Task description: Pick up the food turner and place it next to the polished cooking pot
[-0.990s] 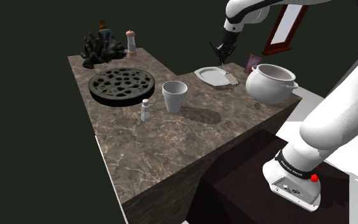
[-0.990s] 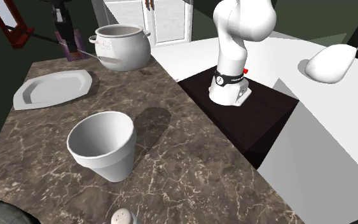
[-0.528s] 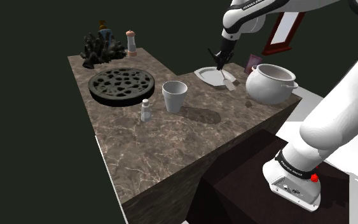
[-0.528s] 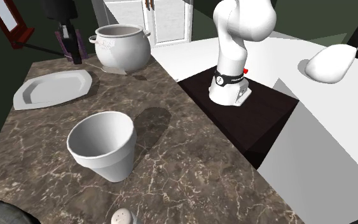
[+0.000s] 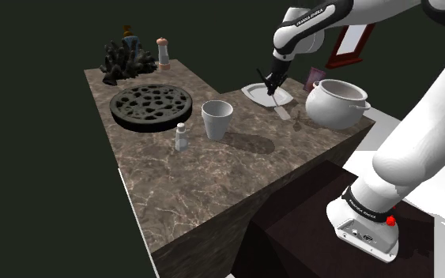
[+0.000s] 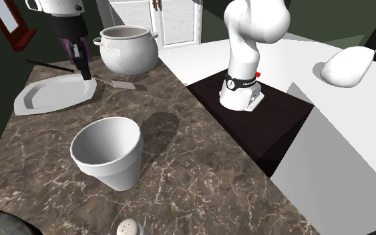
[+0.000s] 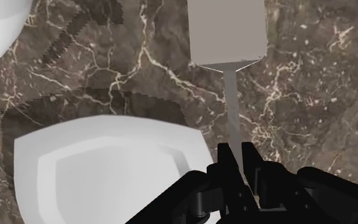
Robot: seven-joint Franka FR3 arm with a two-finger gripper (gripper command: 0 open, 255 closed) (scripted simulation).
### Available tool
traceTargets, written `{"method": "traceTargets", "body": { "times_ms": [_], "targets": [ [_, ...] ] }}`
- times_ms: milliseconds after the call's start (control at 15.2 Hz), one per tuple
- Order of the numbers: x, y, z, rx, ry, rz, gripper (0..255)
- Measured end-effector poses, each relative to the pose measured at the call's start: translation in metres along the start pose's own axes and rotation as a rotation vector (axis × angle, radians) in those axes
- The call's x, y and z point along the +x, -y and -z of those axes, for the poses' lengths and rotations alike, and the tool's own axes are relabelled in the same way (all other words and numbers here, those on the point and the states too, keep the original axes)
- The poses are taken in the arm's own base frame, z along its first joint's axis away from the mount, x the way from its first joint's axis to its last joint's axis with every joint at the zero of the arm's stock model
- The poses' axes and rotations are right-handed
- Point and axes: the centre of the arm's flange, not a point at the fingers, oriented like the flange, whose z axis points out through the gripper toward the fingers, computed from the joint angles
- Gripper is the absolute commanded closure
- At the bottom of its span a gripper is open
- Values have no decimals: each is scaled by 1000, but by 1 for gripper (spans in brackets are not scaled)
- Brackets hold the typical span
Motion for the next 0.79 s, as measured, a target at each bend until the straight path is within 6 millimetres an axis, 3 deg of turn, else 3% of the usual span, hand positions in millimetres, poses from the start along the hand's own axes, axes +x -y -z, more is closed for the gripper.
{"method": "traceTargets", "body": {
  "times_ms": [792],
  "targets": [
    [-4, 2, -64, 0, 0, 0, 255]
  ]
}}
